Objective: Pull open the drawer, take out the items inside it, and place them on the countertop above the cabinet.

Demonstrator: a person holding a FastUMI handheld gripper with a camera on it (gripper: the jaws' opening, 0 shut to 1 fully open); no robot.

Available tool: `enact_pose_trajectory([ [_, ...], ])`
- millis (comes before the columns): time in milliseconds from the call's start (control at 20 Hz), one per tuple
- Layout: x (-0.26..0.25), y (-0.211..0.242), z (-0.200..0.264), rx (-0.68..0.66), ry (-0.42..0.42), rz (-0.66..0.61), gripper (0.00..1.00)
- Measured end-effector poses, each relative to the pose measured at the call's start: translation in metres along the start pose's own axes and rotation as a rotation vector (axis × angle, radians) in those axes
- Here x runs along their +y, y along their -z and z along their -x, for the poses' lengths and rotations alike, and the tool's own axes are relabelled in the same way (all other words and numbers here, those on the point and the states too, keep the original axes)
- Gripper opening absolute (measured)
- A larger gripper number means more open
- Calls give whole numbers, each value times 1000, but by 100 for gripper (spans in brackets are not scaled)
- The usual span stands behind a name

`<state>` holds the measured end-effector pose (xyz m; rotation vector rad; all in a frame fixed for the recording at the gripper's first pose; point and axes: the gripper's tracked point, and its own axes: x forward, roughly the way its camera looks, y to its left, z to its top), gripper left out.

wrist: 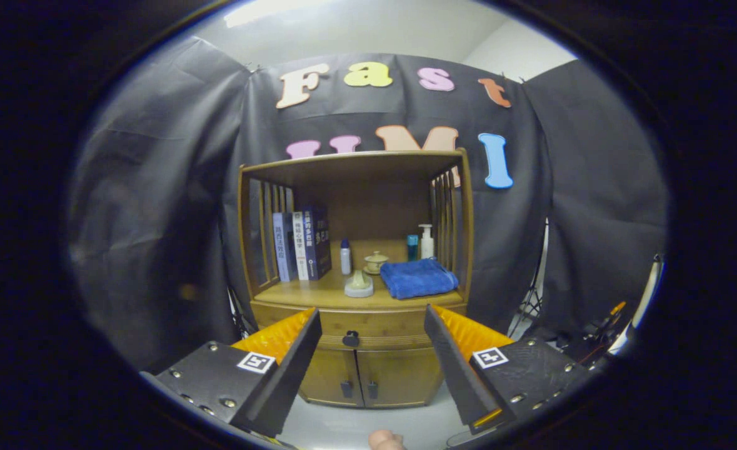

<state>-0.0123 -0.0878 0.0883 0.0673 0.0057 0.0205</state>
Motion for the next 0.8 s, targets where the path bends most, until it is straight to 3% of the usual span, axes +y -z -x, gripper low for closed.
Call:
enact_pose_trajectory([
  [800,19,19,0,42,-42,66,99],
])
